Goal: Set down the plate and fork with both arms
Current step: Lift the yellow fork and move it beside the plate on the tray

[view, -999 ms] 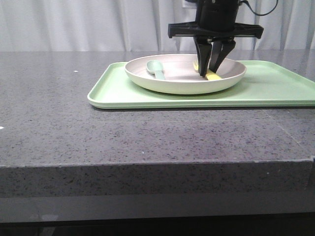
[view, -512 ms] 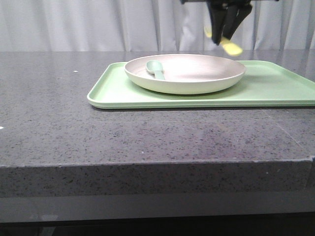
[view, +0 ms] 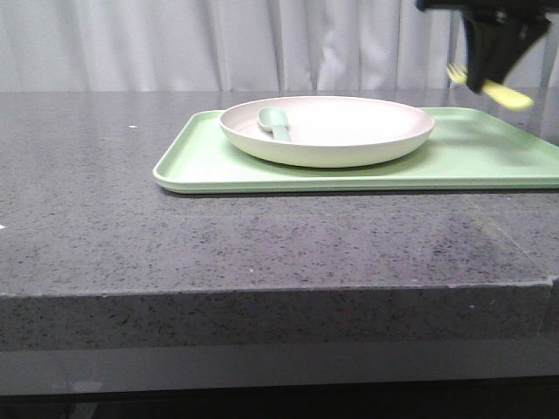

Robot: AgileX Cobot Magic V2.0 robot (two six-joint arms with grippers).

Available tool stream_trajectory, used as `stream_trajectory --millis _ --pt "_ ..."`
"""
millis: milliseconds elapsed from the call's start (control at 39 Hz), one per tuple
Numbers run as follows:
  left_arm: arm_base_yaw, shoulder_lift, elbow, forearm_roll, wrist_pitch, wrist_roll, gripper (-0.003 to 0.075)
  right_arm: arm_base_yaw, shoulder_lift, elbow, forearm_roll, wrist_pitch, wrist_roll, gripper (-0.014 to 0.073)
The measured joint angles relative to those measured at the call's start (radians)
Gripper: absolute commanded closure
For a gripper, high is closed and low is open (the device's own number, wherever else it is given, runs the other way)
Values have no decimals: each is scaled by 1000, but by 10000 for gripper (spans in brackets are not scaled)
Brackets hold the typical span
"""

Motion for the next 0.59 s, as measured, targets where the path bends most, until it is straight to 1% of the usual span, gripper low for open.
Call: stream_trajectory --millis 179,589 --pt "0 0 0 0 0 0 290 -26 0 61 0 0 -2 477" --pt "0 0 0 0 -4 0 290 -26 44 68 12 -11 -15 473"
